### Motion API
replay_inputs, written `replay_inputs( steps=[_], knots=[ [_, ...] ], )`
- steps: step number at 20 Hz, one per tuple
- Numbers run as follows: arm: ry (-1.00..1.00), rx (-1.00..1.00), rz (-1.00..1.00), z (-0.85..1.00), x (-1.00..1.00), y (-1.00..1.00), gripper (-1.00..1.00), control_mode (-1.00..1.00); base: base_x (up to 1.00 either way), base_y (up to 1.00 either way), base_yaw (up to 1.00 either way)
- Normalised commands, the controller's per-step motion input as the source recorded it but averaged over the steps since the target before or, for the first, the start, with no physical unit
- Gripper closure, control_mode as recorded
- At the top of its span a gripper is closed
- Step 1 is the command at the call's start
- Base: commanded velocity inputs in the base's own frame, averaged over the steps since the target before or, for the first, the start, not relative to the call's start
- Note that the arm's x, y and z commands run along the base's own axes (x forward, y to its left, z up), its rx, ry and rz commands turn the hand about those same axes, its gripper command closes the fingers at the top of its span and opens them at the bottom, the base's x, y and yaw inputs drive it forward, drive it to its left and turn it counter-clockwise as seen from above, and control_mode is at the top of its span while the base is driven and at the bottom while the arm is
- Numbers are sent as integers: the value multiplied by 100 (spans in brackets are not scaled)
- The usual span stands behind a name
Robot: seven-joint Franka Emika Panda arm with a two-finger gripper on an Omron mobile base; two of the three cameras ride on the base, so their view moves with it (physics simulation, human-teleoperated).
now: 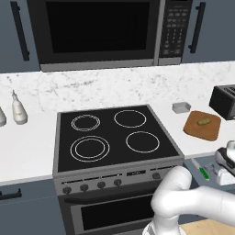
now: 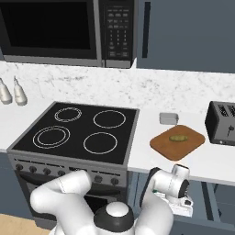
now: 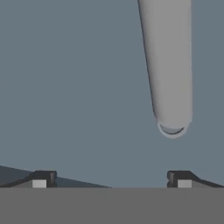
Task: Place the appropriate cutting tool for cutting the potato skin on the cutting board.
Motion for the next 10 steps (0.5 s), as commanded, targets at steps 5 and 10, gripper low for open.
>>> replay_inputs(
  steps=[5, 10],
  knots=[
    [14, 2, 0, -8, -9, -1, -100, -100, 0, 0, 0],
    [16, 0, 0, 0, -23, -1, -100, -100, 0, 0, 0]
  ],
)
